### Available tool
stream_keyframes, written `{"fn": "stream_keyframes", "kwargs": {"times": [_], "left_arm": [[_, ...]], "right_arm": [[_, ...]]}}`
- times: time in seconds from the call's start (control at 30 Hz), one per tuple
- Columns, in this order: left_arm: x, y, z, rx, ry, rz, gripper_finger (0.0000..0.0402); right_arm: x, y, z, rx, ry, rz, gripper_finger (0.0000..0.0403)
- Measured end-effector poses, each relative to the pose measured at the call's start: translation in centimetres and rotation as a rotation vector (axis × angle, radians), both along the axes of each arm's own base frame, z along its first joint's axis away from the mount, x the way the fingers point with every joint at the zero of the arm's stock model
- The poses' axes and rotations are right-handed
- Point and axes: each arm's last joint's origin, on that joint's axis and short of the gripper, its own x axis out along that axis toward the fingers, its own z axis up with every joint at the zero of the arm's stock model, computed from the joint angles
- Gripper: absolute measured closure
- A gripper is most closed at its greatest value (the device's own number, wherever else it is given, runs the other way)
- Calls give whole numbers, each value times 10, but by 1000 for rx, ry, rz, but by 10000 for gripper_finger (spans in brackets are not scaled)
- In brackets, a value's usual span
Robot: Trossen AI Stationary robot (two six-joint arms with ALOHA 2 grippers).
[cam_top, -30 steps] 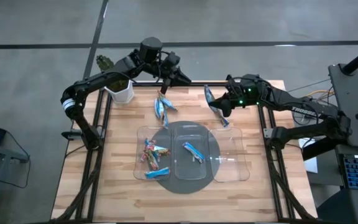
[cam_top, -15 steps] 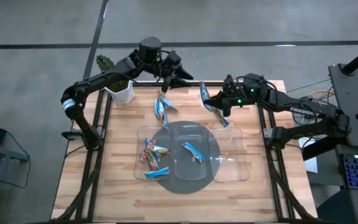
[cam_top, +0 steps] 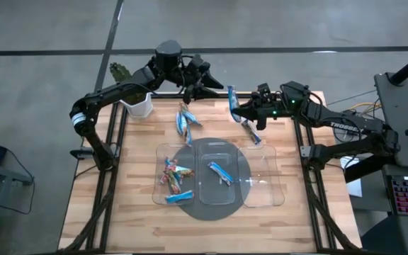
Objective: Pick and place Granola Bars by type
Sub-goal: Put the blue granola bar into the middle transparent bin
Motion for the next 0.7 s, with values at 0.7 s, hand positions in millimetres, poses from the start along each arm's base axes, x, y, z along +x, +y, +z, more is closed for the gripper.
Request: {"fn": "stream_keyframes", "kwargs": {"times": [0.7], "left_arm": [[20,-7,-1,0,-85,12,174]], "right_arm": [[15,1,2,-32,-93,26,364]]}}
